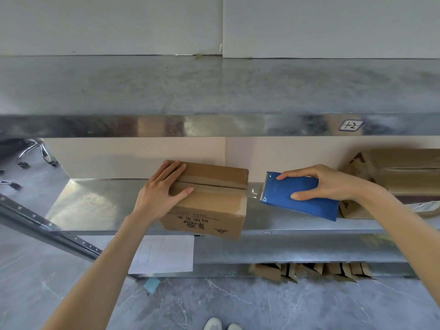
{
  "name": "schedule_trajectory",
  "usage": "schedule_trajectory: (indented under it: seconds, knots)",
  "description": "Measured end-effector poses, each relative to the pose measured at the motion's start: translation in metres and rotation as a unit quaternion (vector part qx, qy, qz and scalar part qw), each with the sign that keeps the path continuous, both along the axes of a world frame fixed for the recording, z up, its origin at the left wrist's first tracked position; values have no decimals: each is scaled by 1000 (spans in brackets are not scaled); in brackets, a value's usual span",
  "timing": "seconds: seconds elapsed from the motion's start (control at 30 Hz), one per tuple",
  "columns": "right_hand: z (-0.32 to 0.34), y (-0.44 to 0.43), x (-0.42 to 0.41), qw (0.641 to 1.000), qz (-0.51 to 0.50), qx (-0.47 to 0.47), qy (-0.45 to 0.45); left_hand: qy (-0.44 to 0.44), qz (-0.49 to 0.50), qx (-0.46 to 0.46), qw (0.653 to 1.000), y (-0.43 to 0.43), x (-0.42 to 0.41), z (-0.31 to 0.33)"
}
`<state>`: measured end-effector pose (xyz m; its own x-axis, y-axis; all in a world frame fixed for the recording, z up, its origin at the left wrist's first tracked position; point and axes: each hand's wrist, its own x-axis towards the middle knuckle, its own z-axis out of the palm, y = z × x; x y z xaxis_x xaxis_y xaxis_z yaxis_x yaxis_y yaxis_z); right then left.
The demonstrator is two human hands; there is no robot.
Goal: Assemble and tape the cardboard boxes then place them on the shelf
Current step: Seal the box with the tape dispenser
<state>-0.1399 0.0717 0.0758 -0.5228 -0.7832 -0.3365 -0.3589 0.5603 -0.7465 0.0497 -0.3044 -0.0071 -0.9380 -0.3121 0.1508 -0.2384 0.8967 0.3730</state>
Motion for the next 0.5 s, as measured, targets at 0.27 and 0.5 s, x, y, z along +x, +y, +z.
schedule_trajectory:
  seconds: [0.27,0.5]
  knots:
    - [-5,-38,2,994,50,65,65,10,-6,4,1000,0,0,-2]
    - [-21,-62,8,986,68,110,103,14,-7,18,1000,1,0,2]
